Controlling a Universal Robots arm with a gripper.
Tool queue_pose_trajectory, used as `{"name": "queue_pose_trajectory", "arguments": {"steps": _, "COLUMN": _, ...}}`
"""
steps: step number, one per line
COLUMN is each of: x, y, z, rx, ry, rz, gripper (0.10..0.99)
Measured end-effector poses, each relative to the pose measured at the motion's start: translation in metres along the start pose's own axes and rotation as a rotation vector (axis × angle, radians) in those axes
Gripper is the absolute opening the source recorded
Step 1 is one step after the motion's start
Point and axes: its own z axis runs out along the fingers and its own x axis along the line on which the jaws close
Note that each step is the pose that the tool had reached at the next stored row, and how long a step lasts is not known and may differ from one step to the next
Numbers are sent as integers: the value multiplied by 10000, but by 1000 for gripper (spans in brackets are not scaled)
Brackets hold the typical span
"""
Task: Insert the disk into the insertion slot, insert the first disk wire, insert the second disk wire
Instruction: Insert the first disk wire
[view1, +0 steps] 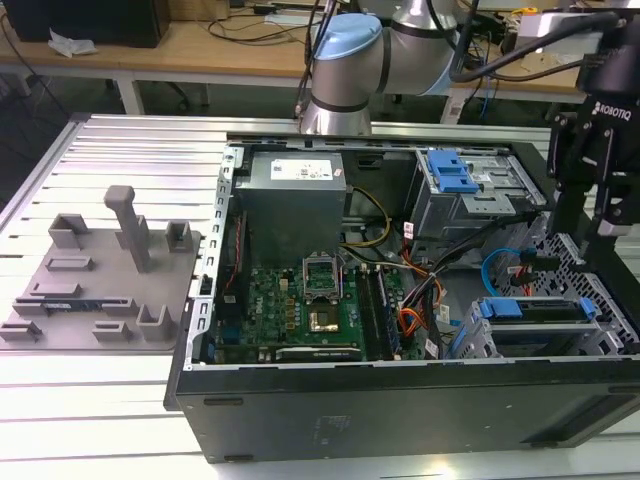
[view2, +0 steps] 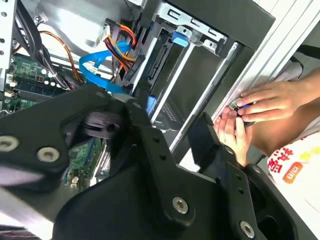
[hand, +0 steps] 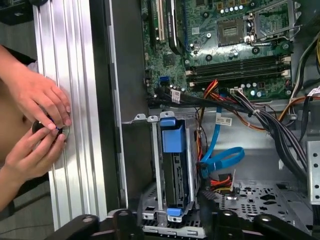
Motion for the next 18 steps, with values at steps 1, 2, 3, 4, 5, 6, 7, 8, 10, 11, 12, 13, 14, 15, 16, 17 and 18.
{"name": "queue_pose_trajectory", "arguments": {"steps": 1, "x": -7, "y": -3, "z": 15, "rx": 1, "ry": 5, "rz": 0, "gripper": 541}}
{"name": "queue_pose_trajectory", "arguments": {"steps": 2, "x": -20, "y": -9, "z": 31, "rx": 1, "ry": 16, "rz": 2, "gripper": 475}}
{"name": "queue_pose_trajectory", "arguments": {"steps": 3, "x": -29, "y": -16, "z": 41, "rx": 1, "ry": 24, "rz": 2, "gripper": 412}}
{"name": "queue_pose_trajectory", "arguments": {"steps": 4, "x": -42, "y": -27, "z": 57, "rx": 2, "ry": 25, "rz": 2, "gripper": 412}}
{"name": "queue_pose_trajectory", "arguments": {"steps": 5, "x": -67, "y": -37, "z": 70, "rx": 2, "ry": 24, "rz": 2, "gripper": 412}}
{"name": "queue_pose_trajectory", "arguments": {"steps": 6, "x": -94, "y": -50, "z": 73, "rx": 2, "ry": 24, "rz": 2, "gripper": 412}}
{"name": "queue_pose_trajectory", "arguments": {"steps": 7, "x": -139, "y": -74, "z": 80, "rx": 7, "ry": 24, "rz": -12, "gripper": 412}}
{"name": "queue_pose_trajectory", "arguments": {"steps": 8, "x": -157, "y": -83, "z": 86, "rx": 12, "ry": 23, "rz": -27, "gripper": 412}}
{"name": "queue_pose_trajectory", "arguments": {"steps": 10, "x": -214, "y": -101, "z": 97, "rx": 19, "ry": 22, "rz": -49, "gripper": 412}}
{"name": "queue_pose_trajectory", "arguments": {"steps": 11, "x": -241, "y": -104, "z": 106, "rx": 20, "ry": 21, "rz": -50, "gripper": 412}}
{"name": "queue_pose_trajectory", "arguments": {"steps": 12, "x": -310, "y": -100, "z": 114, "rx": 20, "ry": 22, "rz": -50, "gripper": 412}}
{"name": "queue_pose_trajectory", "arguments": {"steps": 13, "x": -365, "y": -96, "z": 117, "rx": 21, "ry": 23, "rz": -48, "gripper": 412}}
{"name": "queue_pose_trajectory", "arguments": {"steps": 14, "x": -377, "y": -92, "z": 124, "rx": 27, "ry": 23, "rz": -38, "gripper": 412}}
{"name": "queue_pose_trajectory", "arguments": {"steps": 15, "x": -381, "y": -83, "z": 134, "rx": 41, "ry": 24, "rz": -13, "gripper": 412}}
{"name": "queue_pose_trajectory", "arguments": {"steps": 16, "x": -387, "y": -71, "z": 150, "rx": 39, "ry": 40, "rz": 52, "gripper": 412}}
{"name": "queue_pose_trajectory", "arguments": {"steps": 17, "x": -393, "y": -60, "z": 172, "rx": 10, "ry": 74, "rz": 165, "gripper": 412}}
{"name": "queue_pose_trajectory", "arguments": {"steps": 18, "x": -400, "y": -48, "z": 193, "rx": -20, "ry": 126, "rz": 275, "gripper": 412}}
